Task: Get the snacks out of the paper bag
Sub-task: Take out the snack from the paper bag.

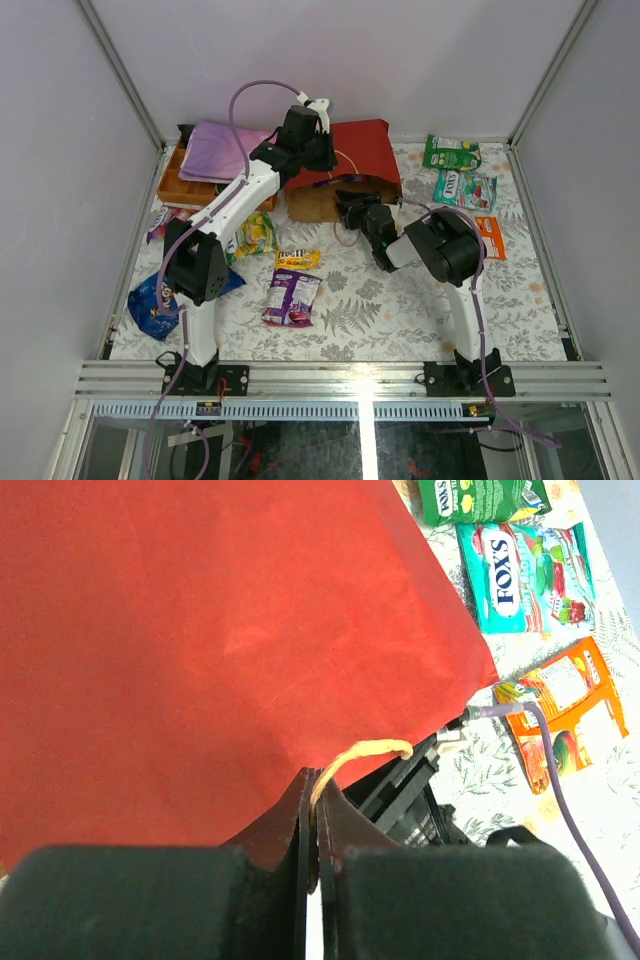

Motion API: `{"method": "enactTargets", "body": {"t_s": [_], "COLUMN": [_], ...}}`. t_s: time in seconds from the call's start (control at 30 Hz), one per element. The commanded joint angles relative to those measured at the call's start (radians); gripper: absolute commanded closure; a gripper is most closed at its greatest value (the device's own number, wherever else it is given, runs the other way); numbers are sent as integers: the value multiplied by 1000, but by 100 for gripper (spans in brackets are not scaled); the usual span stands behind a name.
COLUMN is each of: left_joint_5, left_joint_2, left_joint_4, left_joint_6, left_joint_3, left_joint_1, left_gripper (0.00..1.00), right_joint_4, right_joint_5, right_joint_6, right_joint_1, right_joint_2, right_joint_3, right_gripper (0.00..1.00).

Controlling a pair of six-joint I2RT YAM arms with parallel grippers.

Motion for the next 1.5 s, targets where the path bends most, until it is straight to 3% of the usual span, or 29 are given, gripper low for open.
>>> {"method": "enactTargets", "body": {"t_s": [0.0, 0.37, 0.63, 0.8, 0.9, 0.97, 1.0, 1.17, 1.47], "left_joint_5": [43, 54, 64, 55, 53, 54, 52, 30, 24], "left_joint_2": [-28, -29, -12, -12, -8, -2, 0, 1, 10], "left_joint_4": [37, 41, 37, 29, 26, 21, 19, 10, 19], "left_joint_6": [-13, -22, -29, -21, -18, -18, -17, -8, -21], "left_joint_3": [20, 13, 36, 38, 44, 50, 52, 58, 63], "left_joint_1": [-4, -29, -45, -46, -46, -45, -45, -46, -44], "left_gripper": [100, 100, 100, 100, 100, 100, 100, 100, 100], "right_joint_4": [-60, -468, -595, -616, -610, -591, -588, -478, -138], "right_joint_5": [84, 229, 274, 297, 299, 294, 293, 299, 180], "right_joint_6": [-5, 43, 83, 88, 66, 33, 19, -37, -19], "right_joint_1": [-17, -20, -20, -22, -24, -25, -24, -25, -31], "right_joint_2": [24, 86, 199, 260, 279, 280, 274, 176, -113], "right_joint_3": [101, 347, 509, 568, 599, 610, 609, 482, 12], "right_gripper": [41, 35, 46, 61, 78, 98, 100, 100, 100]}}
